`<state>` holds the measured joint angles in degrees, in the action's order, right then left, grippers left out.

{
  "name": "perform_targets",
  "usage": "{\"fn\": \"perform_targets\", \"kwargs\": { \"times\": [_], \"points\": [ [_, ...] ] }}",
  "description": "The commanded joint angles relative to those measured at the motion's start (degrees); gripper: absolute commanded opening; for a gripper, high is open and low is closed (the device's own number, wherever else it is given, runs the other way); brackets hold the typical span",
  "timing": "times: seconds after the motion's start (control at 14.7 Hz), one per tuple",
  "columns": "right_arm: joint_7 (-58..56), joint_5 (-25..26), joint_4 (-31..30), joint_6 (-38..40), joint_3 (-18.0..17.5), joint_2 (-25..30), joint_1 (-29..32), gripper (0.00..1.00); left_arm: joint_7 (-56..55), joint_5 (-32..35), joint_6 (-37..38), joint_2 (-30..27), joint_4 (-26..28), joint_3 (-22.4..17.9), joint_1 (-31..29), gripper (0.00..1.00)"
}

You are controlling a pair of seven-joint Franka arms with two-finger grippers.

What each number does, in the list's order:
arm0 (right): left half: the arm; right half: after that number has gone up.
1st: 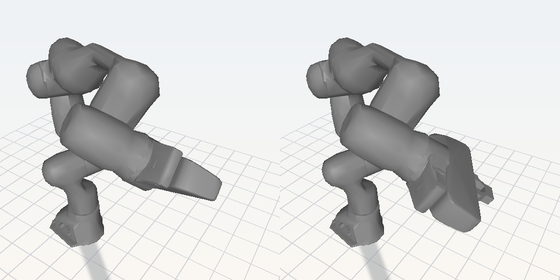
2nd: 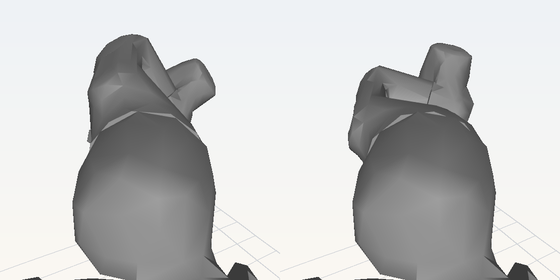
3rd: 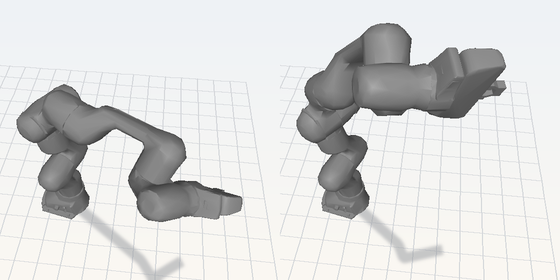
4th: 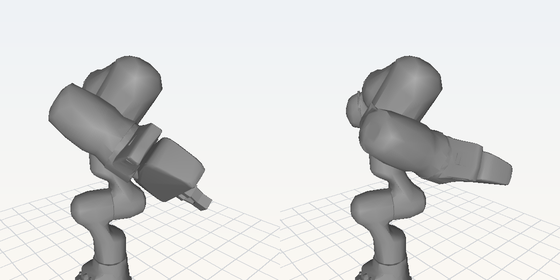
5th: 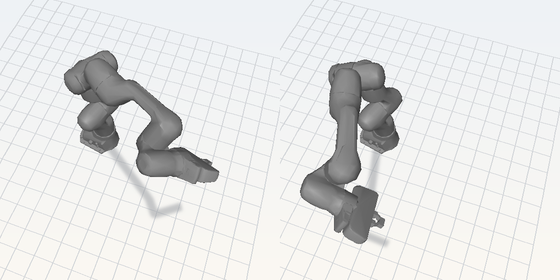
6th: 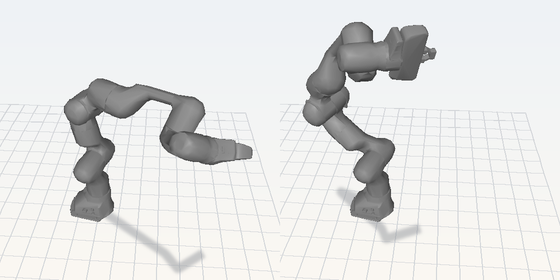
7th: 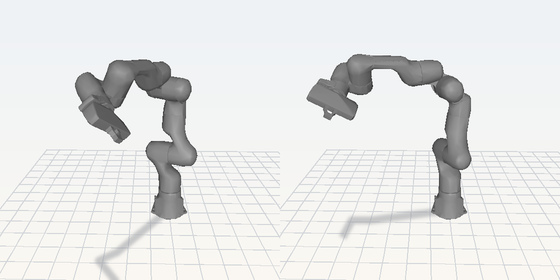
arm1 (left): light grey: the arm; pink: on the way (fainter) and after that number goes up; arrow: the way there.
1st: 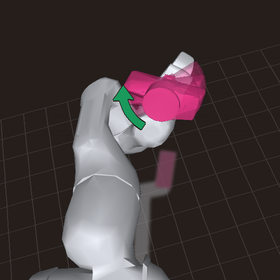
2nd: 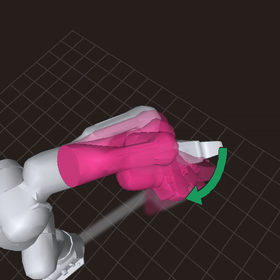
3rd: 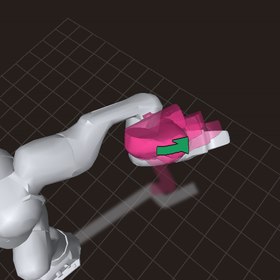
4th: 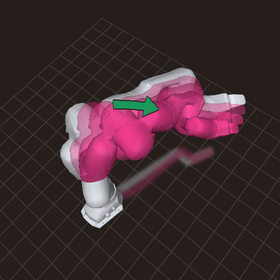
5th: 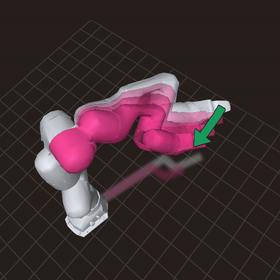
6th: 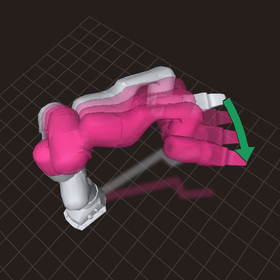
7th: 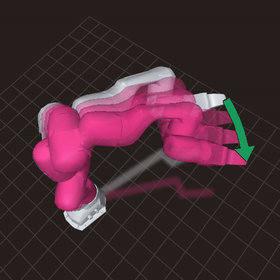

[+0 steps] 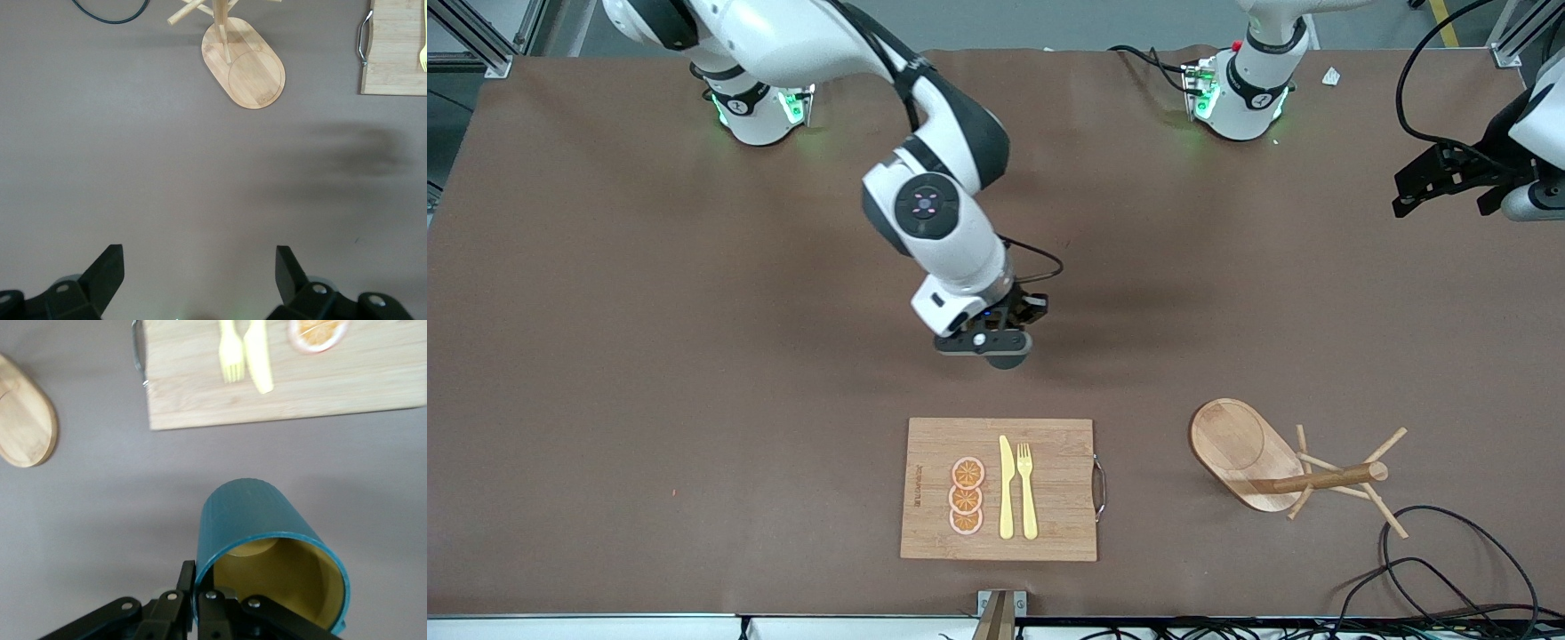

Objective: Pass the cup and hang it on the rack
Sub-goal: 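Carry the teal mug with the right gripper to the table center, then release the mug from the right gripper while the left gripper approaches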

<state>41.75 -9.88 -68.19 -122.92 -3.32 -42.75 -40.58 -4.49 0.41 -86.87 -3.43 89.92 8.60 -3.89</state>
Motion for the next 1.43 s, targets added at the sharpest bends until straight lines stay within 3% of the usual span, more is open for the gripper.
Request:
{"fn": "perform_targets", "kwargs": {
  "times": [0.0,0.61,0.68,0.75,0.95,1.02,1.09,1.16,1.36],
  "points": [
    [2.28,0.12,4.36,-3.8,1.3,-5.65,-3.53,0.01,1.15,-0.85,0.56,0.35,-1.24,0.1,-0.33,1.0],
    [4.04,0.21,5.78,-4.61,2.62,-11.21,-7.23,0.08,0.01,-3.13,0.3,0.79,-1.06,0.19,-0.24,1.0],
    [4.13,0.3,5.87,-4.96,2.71,-11.56,-7.32,0.15,-0.08,-3.13,0.21,1.23,-1.24,0.19,-0.07,1.0],
    [3.96,0.65,5.78,-5.65,3.23,-11.65,-7.32,0.32,-0.26,-3.13,0.12,1.23,-1.24,0.19,0.02,1.0],
    [3.78,4.69,5.87,-5.84,3.32,-11.39,-7.32,0.57,-0.26,-3.13,-0.14,1.41,-1.24,0.63,0.28,1.0],
    [3.78,4.78,5.87,-5.84,3.41,-11.13,-7.23,0.7,-0.34,-3.13,-0.23,1.67,-1.32,0.8,0.55,1.0],
    [3.78,4.78,5.96,-5.84,3.59,-10.86,-7.06,0.91,-0.78,-3.04,-0.32,1.84,-1.5,0.98,0.81,1.0],
    [3.69,4.78,5.96,-5.75,3.94,-10.43,-6.97,1.0,-2.18,-3.56,-0.49,1.93,-1.59,1.33,1.33,1.0],
    [3.78,4.87,5.96,-4.27,4.11,-8.4,-5.92,1.0,-3.68,-5.06,-1.46,2.55,-1.68,1.68,1.78,1.0]
  ]
}}
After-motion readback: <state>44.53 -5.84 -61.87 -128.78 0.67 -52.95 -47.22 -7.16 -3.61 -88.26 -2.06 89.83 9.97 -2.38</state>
